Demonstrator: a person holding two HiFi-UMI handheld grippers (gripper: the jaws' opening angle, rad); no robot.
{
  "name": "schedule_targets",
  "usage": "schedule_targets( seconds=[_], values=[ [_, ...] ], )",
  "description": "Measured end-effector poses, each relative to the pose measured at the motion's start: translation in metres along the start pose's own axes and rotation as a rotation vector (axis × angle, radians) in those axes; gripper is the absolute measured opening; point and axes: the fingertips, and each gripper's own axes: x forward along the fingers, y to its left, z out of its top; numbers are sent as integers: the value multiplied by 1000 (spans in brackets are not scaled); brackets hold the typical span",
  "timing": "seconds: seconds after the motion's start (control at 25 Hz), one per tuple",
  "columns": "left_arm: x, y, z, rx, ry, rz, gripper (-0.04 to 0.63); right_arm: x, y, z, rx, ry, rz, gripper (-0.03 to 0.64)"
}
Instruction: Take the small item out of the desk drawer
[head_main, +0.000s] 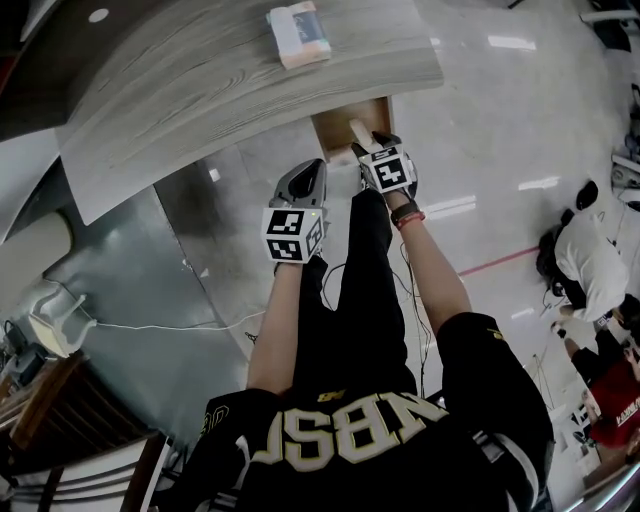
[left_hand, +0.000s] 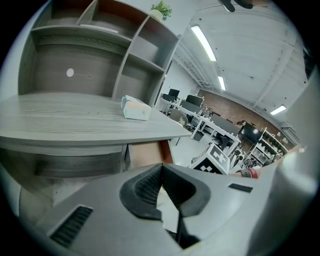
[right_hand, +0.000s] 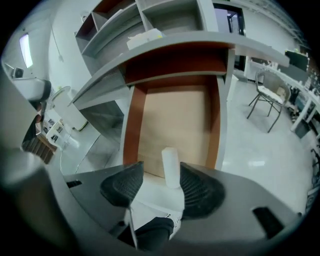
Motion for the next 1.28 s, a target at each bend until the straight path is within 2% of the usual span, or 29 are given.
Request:
schedule_targets(
  seconds=[0.2,0.52,0.64,0.72,0.92,1.28],
  values=[
    [12,12,-14,7,30,11,14,28,-10,-8,38,24,-14,233],
    [18,27,-17,-16,25,27,12,44,-17,-2,71,22,-30,230],
    [18,29,-20,-24,27,31,14,48,-20,-5,50,51,-55,180],
    [17,30,-22,-27,28,33,12,49,-21,-7,25,67,-71,138],
    [12,34,-23,-36,25,38,14,44,-23,-8,20,81,-84,132],
    [-3,33,-16,-37,13,40,14,21,-16,-2,32,28,-77,132]
  ],
)
